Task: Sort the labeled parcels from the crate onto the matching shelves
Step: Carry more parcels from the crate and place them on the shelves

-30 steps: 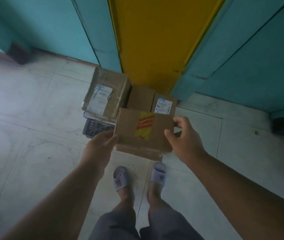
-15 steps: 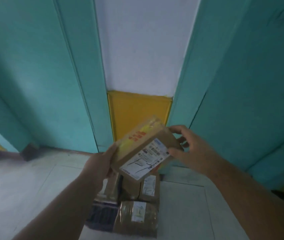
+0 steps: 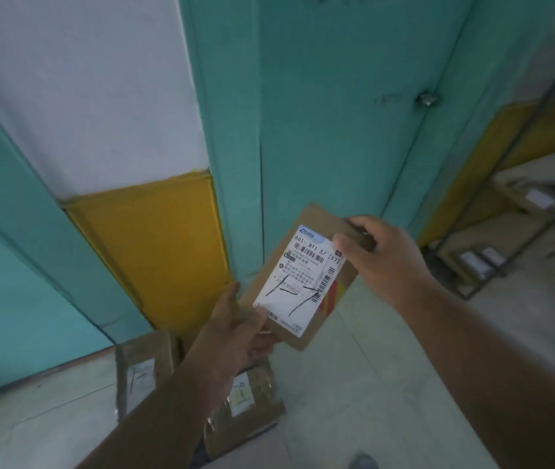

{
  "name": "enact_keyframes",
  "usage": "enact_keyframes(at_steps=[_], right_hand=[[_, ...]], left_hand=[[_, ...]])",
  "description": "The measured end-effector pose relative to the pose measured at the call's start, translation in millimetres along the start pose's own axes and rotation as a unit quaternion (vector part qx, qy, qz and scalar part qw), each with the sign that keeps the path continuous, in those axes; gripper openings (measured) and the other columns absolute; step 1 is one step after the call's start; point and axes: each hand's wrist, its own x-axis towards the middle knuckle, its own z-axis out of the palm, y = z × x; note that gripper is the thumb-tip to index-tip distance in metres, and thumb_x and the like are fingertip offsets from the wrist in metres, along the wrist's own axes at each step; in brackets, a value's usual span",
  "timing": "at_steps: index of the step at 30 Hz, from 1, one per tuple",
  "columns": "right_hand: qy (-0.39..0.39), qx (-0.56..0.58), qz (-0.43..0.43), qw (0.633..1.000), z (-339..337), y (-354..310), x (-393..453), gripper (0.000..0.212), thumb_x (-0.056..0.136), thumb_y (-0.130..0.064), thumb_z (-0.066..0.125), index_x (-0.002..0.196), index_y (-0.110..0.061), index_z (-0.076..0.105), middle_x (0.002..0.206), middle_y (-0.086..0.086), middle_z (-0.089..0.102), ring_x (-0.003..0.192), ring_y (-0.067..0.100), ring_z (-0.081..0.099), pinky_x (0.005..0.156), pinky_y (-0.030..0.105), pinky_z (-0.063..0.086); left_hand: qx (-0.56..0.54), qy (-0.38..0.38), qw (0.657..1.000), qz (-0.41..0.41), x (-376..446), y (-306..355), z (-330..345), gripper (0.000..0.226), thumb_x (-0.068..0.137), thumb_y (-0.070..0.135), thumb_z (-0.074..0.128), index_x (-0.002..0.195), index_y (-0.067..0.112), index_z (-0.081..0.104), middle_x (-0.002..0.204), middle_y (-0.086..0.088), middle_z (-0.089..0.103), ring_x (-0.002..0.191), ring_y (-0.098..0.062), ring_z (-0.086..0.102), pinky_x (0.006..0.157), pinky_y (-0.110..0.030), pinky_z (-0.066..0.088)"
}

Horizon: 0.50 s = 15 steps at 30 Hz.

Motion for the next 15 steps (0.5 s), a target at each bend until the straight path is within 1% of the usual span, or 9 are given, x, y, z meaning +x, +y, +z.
enact_keyframes(at_steps=[1,3,5,6,8,10,12,13,15], right_hand=[[0.009,-0.002,0.017,1.000,-12,11,-4,0.030,0.091,-0.041,0.066,0.118,-0.030,0.063,0.100,-0.012,0.066,0.088,0.006,0.061,0.070,0.021,0.044],[0.029,-0.006,0.050,0.998,-38,36,-10,0.030,0.090,-0.038,0.069,0.117,-0.030,0.057,0.105,-0.010,0.059,0.094,0.010,0.056,0.074,0.026,0.040],[0.054,-0.017,0.062,0.996,-67,65,-14,0.031,0.090,-0.034,0.069,0.117,-0.029,0.056,0.107,-0.009,0.057,0.094,0.010,0.054,0.070,0.022,0.038],[0.064,-0.018,0.065,0.996,-82,80,-16,0.032,0.089,-0.033,0.070,0.118,-0.029,0.056,0.108,-0.009,0.057,0.093,0.010,0.055,0.068,0.018,0.037],[0.063,-0.012,0.072,0.995,-115,114,-19,0.034,0.089,-0.031,0.071,0.119,-0.033,0.055,0.109,-0.008,0.057,0.091,0.009,0.057,0.067,0.012,0.036],[0.047,0.002,0.076,0.996,-150,150,-21,0.035,0.089,-0.031,0.071,0.115,-0.039,0.049,0.110,-0.009,0.058,0.089,0.006,0.060,0.067,0.015,0.044],[0.029,0.003,0.080,0.996,-188,181,-21,0.041,0.087,-0.031,0.073,0.114,-0.041,0.044,0.108,-0.009,0.060,0.084,0.003,0.063,0.067,0.021,0.052],[0.020,-0.012,0.087,0.996,-209,197,-19,0.045,0.086,-0.032,0.074,0.116,-0.042,0.042,0.106,-0.010,0.061,0.081,0.002,0.063,0.063,0.018,0.051],[0.018,-0.048,0.108,0.993,-250,226,-15,0.053,0.084,-0.032,0.076,0.120,-0.041,0.039,0.102,-0.013,0.060,0.075,-0.003,0.061,0.053,0.011,0.044]], left_hand=[[0.016,-0.025,1.000,-0.003,3,-1,15,0.071,0.076,0.036,0.073,0.138,0.044,0.039,0.117,-0.002,0.074,0.096,-0.029,0.075,0.096,-0.056,0.053],[0.060,-0.065,0.996,-0.001,10,-3,48,0.067,0.081,0.031,0.073,0.141,0.033,0.043,0.117,0.000,0.074,0.096,-0.027,0.075,0.094,-0.051,0.056],[0.089,-0.082,0.993,0.009,20,-8,87,0.062,0.087,0.024,0.072,0.142,0.026,0.042,0.112,-0.001,0.076,0.094,-0.027,0.075,0.089,-0.046,0.058],[0.101,-0.087,0.991,0.014,27,-11,108,0.060,0.089,0.023,0.072,0.141,0.024,0.042,0.108,-0.002,0.077,0.092,-0.027,0.076,0.086,-0.044,0.060],[0.121,-0.100,0.987,0.020,37,-16,158,0.058,0.090,0.020,0.071,0.140,0.025,0.041,0.100,-0.004,0.078,0.085,-0.028,0.076,0.076,-0.039,0.061],[0.147,-0.135,0.980,0.025,47,-23,214,0.061,0.091,0.018,0.070,0.143,0.030,0.039,0.098,-0.003,0.079,0.081,-0.030,0.076,0.072,-0.040,0.062],[0.182,-0.181,0.966,0.036,55,-32,272,0.049,0.094,0.021,0.067,0.136,0.033,0.046,0.100,0.005,0.078,0.081,-0.030,0.076,0.078,-0.046,0.062],[0.194,-0.195,0.961,0.040,59,-35,300,0.041,0.095,0.023,0.066,0.131,0.034,0.049,0.100,0.010,0.078,0.081,-0.030,0.076,0.080,-0.048,0.062],[0.211,-0.217,0.952,0.045,66,-36,354,0.038,0.094,0.027,0.067,0.127,0.036,0.051,0.101,0.016,0.076,0.078,-0.030,0.076,0.079,-0.048,0.062]])
